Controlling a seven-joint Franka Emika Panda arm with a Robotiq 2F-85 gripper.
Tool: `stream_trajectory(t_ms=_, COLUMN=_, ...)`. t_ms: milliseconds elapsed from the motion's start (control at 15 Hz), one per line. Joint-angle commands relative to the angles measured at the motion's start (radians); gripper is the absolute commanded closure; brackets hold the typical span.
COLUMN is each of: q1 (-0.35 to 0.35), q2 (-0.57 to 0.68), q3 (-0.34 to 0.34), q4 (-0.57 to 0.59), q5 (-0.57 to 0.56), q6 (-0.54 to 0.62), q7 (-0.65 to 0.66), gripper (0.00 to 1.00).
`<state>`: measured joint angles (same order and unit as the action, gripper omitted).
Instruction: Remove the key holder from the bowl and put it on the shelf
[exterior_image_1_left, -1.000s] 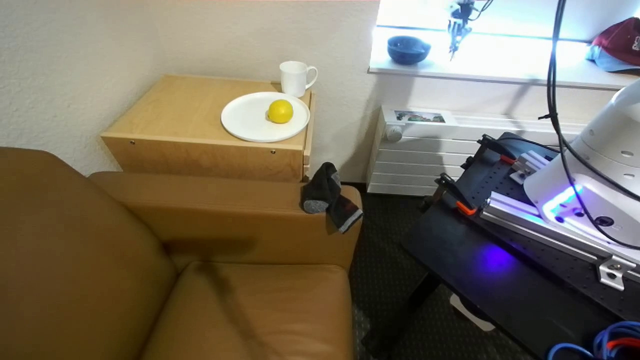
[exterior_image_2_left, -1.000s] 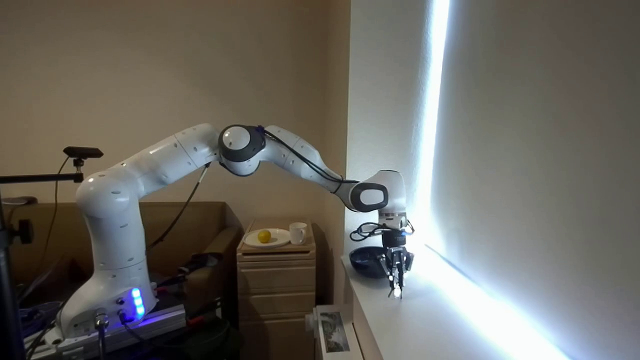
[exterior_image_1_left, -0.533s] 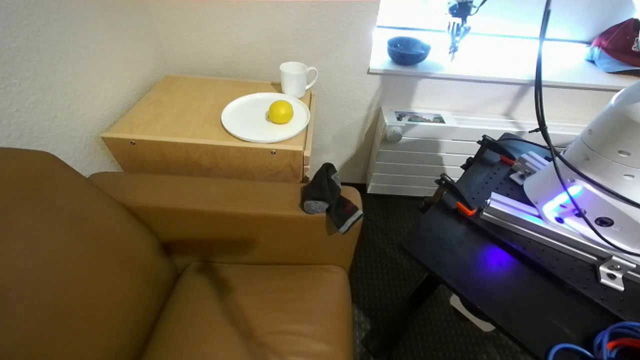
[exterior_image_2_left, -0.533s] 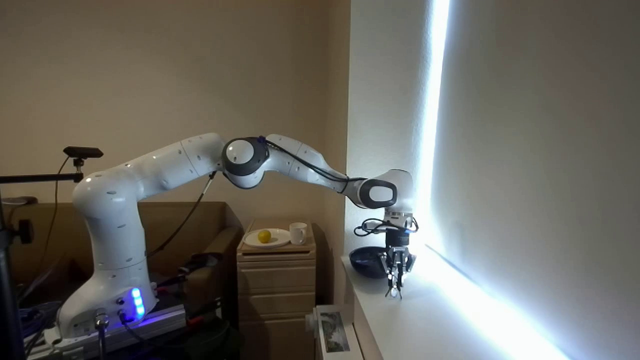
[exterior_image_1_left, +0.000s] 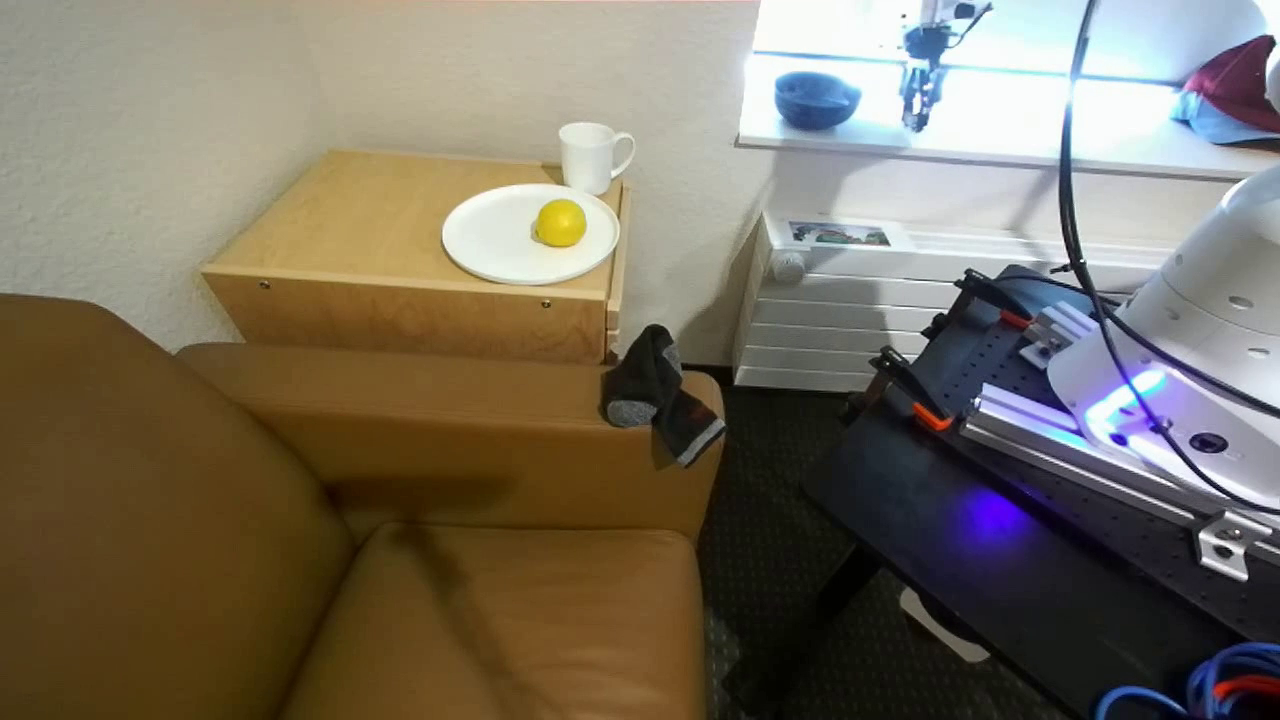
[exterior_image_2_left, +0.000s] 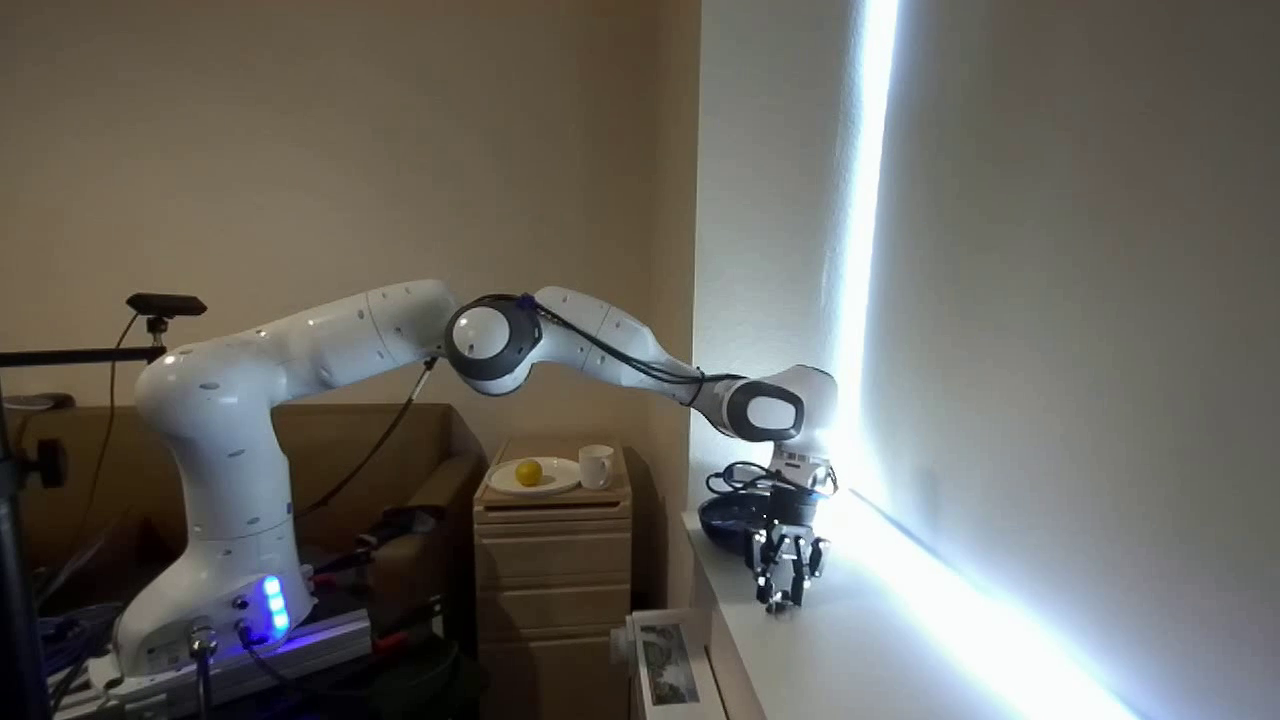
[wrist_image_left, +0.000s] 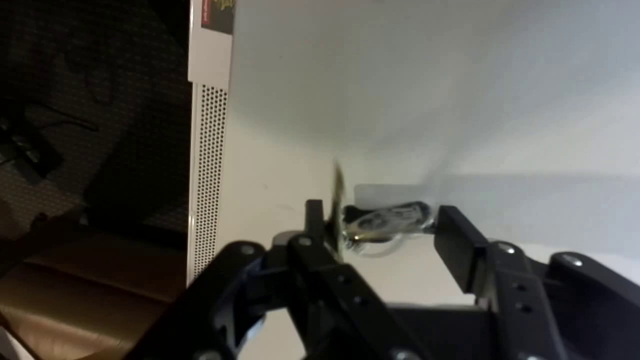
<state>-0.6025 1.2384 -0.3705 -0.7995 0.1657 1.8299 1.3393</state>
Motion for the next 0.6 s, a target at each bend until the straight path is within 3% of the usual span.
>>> stream_trajectory(t_ms=0, q1=-0.052, q2=0.044, q3=0.048, q4=0.095, q5=-0.015, q6=-0.063, q7=0.011, gripper=0.08)
stream_trajectory(t_ms=133, q1=-0.035, q2=0.018, q3=0.04, q4=0.089, q5=0.017, q6=-0.053, q7=0.017, gripper=0.01)
stream_trajectory(t_ms=533, q1=-0.029, q2=-0.082, q3=0.055, q4=0.111, q5=0.047, q6=-0.038, q7=-0.025, gripper=0.0)
